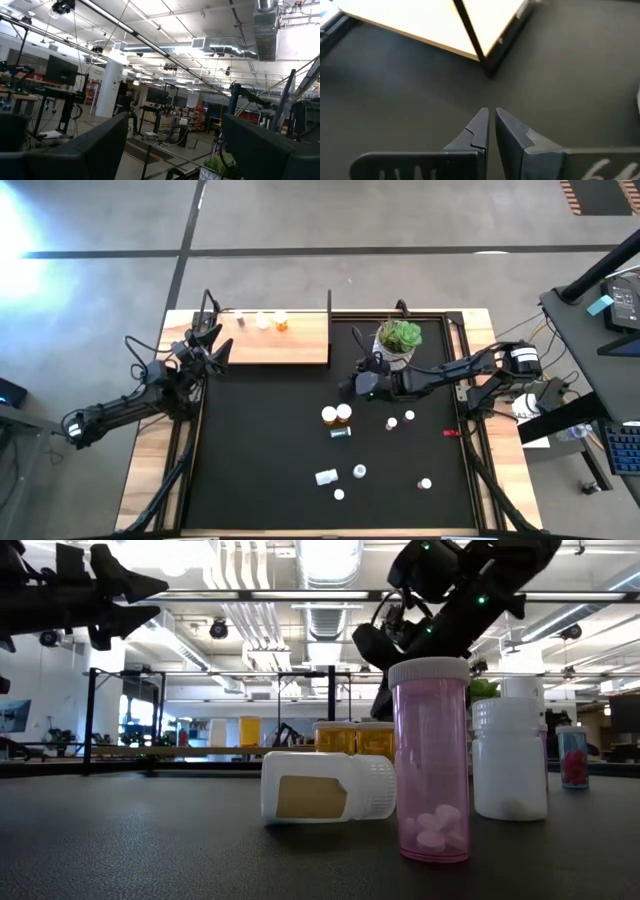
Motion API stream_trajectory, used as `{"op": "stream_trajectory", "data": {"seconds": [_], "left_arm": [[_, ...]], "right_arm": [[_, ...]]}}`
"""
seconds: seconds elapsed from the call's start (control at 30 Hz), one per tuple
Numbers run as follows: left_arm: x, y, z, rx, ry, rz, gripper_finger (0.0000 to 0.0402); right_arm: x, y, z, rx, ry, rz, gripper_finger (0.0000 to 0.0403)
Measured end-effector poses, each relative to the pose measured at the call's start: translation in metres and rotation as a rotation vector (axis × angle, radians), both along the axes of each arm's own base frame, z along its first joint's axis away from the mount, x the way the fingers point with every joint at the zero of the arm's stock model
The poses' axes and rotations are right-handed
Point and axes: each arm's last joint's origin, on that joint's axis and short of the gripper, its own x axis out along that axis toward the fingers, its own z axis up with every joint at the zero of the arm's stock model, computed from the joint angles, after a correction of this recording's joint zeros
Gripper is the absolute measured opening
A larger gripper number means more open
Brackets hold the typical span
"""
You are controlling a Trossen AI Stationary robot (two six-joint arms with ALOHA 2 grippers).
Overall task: Pick and place medicine bottles onto shelf by color
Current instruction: Put the top pink pill bottle on the shelf
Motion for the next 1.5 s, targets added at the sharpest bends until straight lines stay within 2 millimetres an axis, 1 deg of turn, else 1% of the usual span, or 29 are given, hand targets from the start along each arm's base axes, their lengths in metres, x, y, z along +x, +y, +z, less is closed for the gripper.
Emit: {"op": "stream_trajectory", "data": {"seconds": [0.13,0.23,0.43,0.53,0.63,0.83,1.03,1.27,1.37,1.5], "left_arm": [[0.000,0.000,0.000,0.000,0.000,0.000,0.0306],[0.000,0.000,0.000,0.001,-0.001,0.000,0.0306],[0.000,0.000,0.000,0.000,0.000,0.000,0.0306],[0.000,0.000,0.000,0.000,0.000,0.000,0.0306],[0.000,0.000,0.000,0.000,0.001,0.000,0.0306],[0.000,0.000,0.000,0.001,-0.001,0.000,0.0306],[0.000,0.000,0.000,0.000,0.000,0.000,0.0306],[0.001,0.000,-0.001,-0.002,0.006,0.000,0.0306],[0.001,0.000,0.000,-0.003,0.006,0.000,0.0306],[0.001,0.000,-0.001,-0.002,0.006,0.000,0.0306]], "right_arm": [[0.006,0.000,0.005,0.051,-0.016,-0.053,0.0022],[0.012,0.001,0.011,0.054,-0.016,-0.056,0.0022],[0.024,0.001,0.017,0.035,0.071,-0.035,0.0022],[0.030,0.001,0.021,0.063,0.129,-0.076,0.0028],[0.034,0.001,0.026,0.116,0.187,-0.158,0.0045],[0.043,0.003,0.030,0.214,0.294,-0.278,0.0097],[0.047,0.006,0.035,0.346,0.343,-0.377,0.0164],[0.033,0.009,0.049,0.459,0.326,-0.511,0.0252],[0.028,0.011,0.048,0.494,0.330,-0.591,0.0285],[0.021,0.014,0.047,0.550,0.330,-0.745,0.0325]]}}
